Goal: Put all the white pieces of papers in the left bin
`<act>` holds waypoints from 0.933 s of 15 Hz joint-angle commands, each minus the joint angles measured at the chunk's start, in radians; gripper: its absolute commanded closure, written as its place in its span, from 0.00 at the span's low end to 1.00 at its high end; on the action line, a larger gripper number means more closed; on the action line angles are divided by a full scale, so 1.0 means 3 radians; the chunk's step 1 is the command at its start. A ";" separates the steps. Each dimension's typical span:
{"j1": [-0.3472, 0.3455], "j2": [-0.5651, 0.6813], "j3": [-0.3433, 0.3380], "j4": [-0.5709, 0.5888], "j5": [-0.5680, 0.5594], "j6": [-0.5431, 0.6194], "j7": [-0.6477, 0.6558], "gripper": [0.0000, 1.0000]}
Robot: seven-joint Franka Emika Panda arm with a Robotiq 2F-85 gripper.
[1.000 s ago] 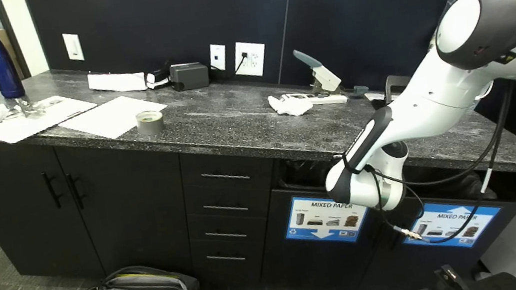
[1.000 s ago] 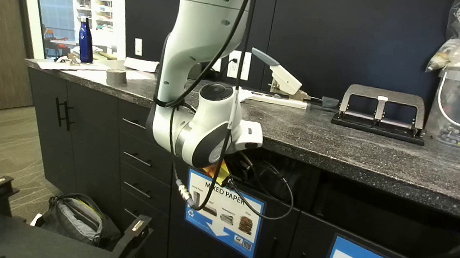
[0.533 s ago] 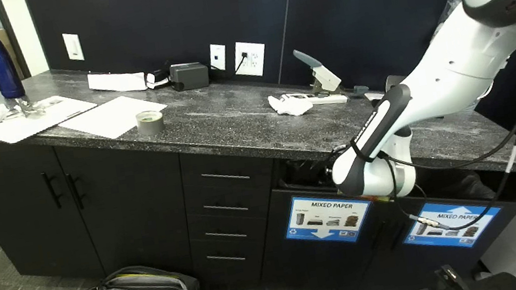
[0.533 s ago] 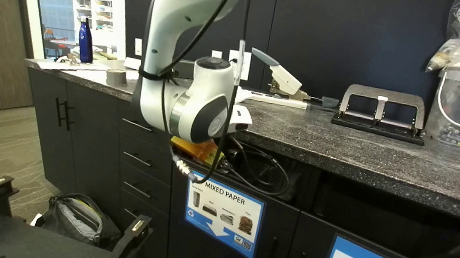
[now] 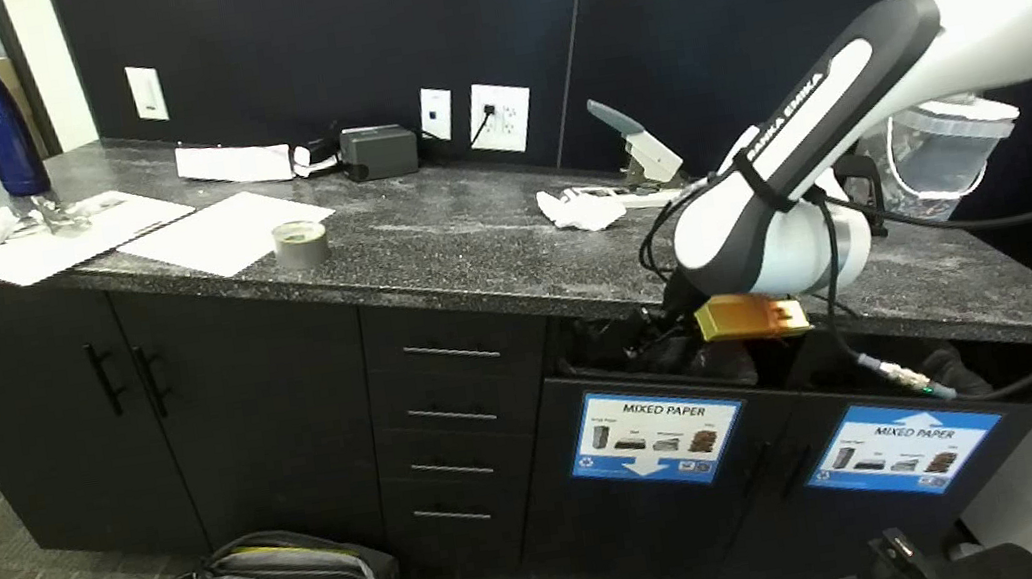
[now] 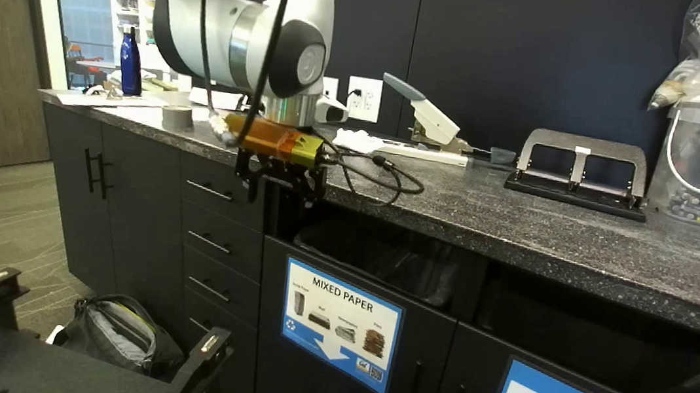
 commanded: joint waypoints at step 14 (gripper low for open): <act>0.0377 0.0319 -0.0418 0.1624 0.0477 -0.0815 -0.2287 0.00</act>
